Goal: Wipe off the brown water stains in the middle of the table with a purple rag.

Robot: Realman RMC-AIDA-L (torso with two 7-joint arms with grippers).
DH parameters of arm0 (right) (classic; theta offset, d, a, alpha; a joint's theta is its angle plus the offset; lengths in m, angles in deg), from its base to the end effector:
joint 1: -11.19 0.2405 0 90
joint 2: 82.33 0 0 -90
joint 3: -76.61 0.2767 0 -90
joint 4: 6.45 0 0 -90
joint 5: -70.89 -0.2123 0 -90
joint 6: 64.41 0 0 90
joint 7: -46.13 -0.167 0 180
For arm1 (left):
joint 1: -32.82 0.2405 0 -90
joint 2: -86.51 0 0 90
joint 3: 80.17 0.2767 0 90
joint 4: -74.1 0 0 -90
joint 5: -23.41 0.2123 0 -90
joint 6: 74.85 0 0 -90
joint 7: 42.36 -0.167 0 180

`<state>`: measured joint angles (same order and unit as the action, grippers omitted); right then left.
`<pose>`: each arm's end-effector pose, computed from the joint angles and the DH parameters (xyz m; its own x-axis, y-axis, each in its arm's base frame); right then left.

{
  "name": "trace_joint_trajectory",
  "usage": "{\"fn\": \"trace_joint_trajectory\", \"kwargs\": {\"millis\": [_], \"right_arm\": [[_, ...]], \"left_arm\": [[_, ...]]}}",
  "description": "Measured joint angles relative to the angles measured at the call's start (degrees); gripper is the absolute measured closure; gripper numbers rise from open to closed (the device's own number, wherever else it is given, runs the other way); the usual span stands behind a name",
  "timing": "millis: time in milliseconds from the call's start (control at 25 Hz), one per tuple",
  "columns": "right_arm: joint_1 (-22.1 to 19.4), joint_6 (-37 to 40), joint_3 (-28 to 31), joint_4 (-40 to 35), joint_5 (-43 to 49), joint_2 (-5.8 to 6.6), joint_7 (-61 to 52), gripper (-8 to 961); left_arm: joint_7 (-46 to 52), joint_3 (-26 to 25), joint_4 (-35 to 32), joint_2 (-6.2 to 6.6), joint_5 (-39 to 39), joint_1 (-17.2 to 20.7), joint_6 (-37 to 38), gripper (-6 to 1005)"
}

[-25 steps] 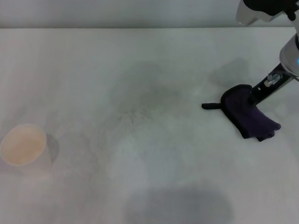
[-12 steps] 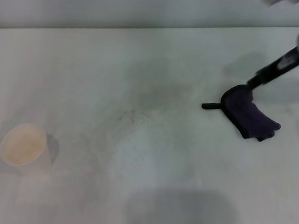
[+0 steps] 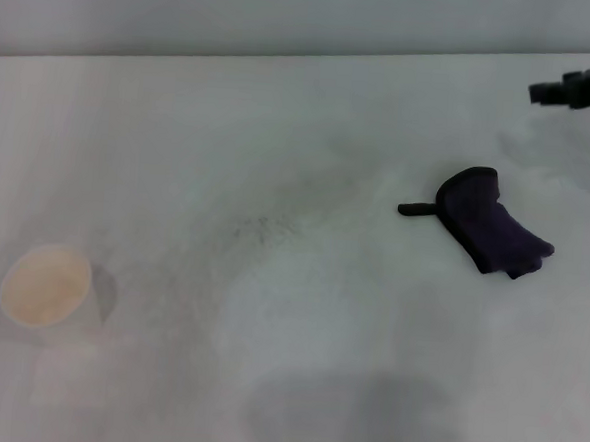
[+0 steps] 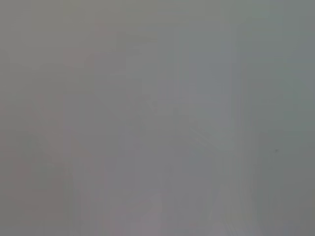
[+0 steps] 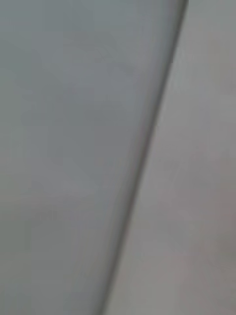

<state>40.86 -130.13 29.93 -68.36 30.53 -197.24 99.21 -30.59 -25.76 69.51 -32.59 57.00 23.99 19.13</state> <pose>0.3222 0.4232 0.0803 0.6487 -0.6679 -0.3647 -0.7100 -0.3587 -0.6060 -0.3817 0.2406 0.0271 0.7482 -0.2566 0.6118 0.6126 -0.0869 -0.7856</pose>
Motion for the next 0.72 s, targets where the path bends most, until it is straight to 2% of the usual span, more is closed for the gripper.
{"fn": "trace_joint_trajectory", "kwargs": {"millis": [160,200,240,360,560,720], "right_arm": [[-2.9,4.7,6.0,8.0,-15.2,0.08,16.6,418],[-3.9,5.3,9.1,12.6,-22.6,0.19,25.4,418],[-3.9,5.3,9.1,12.6,-22.6,0.19,25.4,419],[-5.5,4.8,13.2,17.6,-31.4,0.42,36.3,419],[-9.4,4.3,14.5,22.3,-44.4,0.19,51.4,419],[-11.9,2.3,14.6,31.0,-60.5,0.34,69.6,418]], "left_arm": [[0.0,-0.1,0.4,-0.06,-0.1,0.2,0.3,114],[-0.1,-0.1,0.4,-0.08,-0.1,0.3,0.5,114],[-0.1,-0.1,0.4,-0.10,-0.1,0.3,0.6,114],[-0.3,0.0,0.6,-0.20,-0.1,0.5,1.3,115],[-0.6,-0.2,1.8,-0.28,-0.1,0.3,1.4,115],[-2.5,-0.2,3.2,-0.43,-0.3,-0.1,1.4,114]]}}
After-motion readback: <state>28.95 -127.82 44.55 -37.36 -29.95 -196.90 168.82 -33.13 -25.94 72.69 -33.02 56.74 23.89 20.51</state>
